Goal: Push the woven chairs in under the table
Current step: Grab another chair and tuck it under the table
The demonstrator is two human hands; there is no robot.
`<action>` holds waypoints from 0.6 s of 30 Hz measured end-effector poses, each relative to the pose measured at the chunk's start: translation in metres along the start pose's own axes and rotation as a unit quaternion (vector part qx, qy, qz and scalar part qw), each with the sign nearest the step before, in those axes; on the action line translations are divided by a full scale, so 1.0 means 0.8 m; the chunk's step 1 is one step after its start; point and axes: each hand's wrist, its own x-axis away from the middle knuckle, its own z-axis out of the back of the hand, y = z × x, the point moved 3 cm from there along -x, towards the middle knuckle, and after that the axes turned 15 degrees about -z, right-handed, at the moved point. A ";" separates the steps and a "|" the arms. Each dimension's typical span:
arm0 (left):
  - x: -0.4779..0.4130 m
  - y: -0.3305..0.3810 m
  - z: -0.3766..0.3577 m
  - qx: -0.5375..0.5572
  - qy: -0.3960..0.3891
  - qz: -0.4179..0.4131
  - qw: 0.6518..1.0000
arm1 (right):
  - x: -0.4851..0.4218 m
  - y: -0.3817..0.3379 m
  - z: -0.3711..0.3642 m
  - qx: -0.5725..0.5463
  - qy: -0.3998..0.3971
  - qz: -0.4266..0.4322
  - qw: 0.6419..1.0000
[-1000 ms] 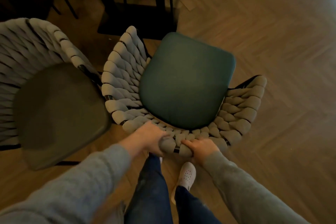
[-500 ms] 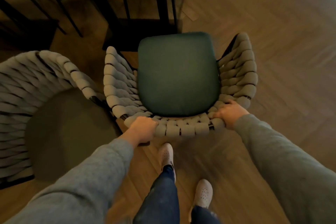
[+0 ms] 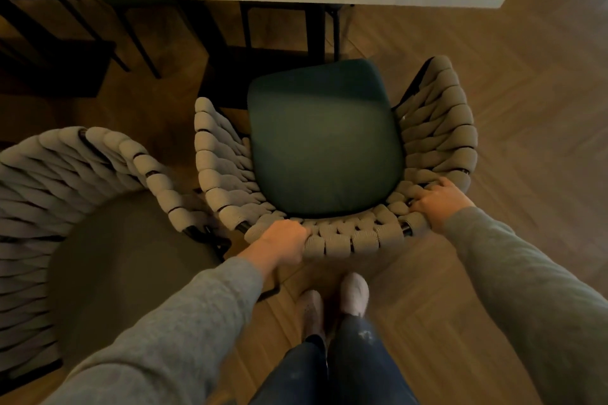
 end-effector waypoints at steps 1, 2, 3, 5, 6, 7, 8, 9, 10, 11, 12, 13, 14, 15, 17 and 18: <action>-0.003 -0.009 0.007 0.000 -0.003 -0.004 1.000 | -0.007 0.000 0.007 0.006 0.002 0.002 1.000; -0.004 -0.018 0.014 -0.003 -0.007 -0.008 1.000 | -0.014 -0.001 0.014 0.007 0.002 0.005 1.000; -0.005 -0.029 0.021 -0.005 -0.010 -0.010 1.000 | -0.019 -0.003 0.021 0.002 -0.002 0.010 1.000; -0.002 -0.052 0.036 -0.004 -0.013 -0.006 1.000 | -0.031 -0.010 0.035 -0.014 0.000 0.029 0.999; 0.000 -0.064 0.045 -0.015 -0.018 -0.004 1.000 | -0.037 -0.015 0.044 -0.021 0.009 0.039 0.999; 0.002 -0.074 0.054 -0.029 -0.026 -0.005 0.999 | -0.042 -0.020 0.052 -0.031 0.009 0.046 0.998; 0.006 -0.084 0.064 -0.039 -0.033 -0.005 0.999 | -0.047 -0.025 0.060 -0.043 0.004 0.051 0.998; 0.009 -0.095 0.075 -0.047 -0.040 -0.005 0.998 | -0.052 -0.031 0.068 -0.057 0.000 0.053 0.997; 0.012 -0.106 0.084 -0.058 -0.048 -0.002 0.997 | -0.055 -0.038 0.074 -0.072 -0.004 0.053 0.996; 0.015 -0.116 0.092 -0.071 -0.057 0.001 0.996 | -0.057 -0.044 0.081 -0.086 -0.008 0.052 0.995; 0.016 -0.127 0.101 -0.081 -0.064 0.003 0.995 | -0.059 -0.049 0.088 -0.096 -0.013 0.050 0.994; 0.017 -0.138 0.110 -0.089 -0.071 0.002 0.993 | -0.061 -0.054 0.096 -0.100 -0.017 0.050 0.994; 0.018 -0.149 0.118 -0.099 -0.078 -0.001 0.992 | -0.064 -0.059 0.104 -0.103 -0.018 0.048 0.993; 0.018 -0.158 0.125 -0.108 -0.085 -0.004 0.990 | -0.067 -0.062 0.111 -0.105 -0.016 0.045 0.993; 0.019 -0.179 0.140 -0.124 -0.094 -0.012 0.988 | -0.078 -0.069 0.127 -0.118 -0.021 0.035 0.992; 0.019 -0.187 0.146 -0.127 -0.093 -0.013 0.988 | -0.083 -0.073 0.134 -0.126 -0.024 0.032 0.991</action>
